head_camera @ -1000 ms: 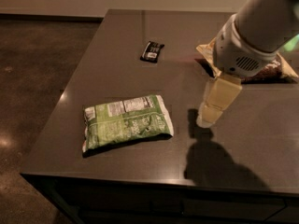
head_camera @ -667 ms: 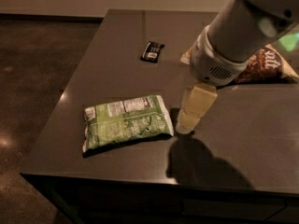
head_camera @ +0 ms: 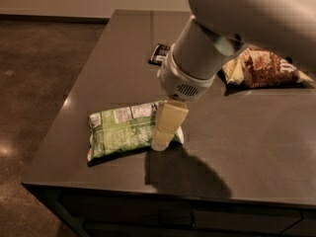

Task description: Move green jalapeno chip bag near rxbar chocolate

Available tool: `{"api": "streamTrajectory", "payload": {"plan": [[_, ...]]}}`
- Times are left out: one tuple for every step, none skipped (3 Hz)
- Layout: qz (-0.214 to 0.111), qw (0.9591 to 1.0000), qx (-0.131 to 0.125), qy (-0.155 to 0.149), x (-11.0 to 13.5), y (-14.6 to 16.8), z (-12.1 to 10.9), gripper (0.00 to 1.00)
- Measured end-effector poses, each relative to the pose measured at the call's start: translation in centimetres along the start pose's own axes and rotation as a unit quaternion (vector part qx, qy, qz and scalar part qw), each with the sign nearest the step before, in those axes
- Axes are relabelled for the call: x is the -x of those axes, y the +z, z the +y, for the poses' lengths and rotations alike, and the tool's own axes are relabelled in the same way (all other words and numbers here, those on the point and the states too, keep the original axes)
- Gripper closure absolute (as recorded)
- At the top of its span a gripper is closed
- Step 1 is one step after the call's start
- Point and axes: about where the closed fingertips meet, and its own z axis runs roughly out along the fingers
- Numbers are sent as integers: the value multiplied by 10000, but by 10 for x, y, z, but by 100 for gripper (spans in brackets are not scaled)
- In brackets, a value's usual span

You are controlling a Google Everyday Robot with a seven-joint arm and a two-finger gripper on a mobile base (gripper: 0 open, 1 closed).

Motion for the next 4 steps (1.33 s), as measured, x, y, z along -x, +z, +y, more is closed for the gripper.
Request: {"api": "streamTrajectory", "payload": {"plan": [[-47,9999,53,-95,21,23,0,0],[-58,9996,212,-159,33,48,0,0],[-6,9991,348,-246,37,66,0,0],[30,9985,451,-310,40,78,0,0]]}}
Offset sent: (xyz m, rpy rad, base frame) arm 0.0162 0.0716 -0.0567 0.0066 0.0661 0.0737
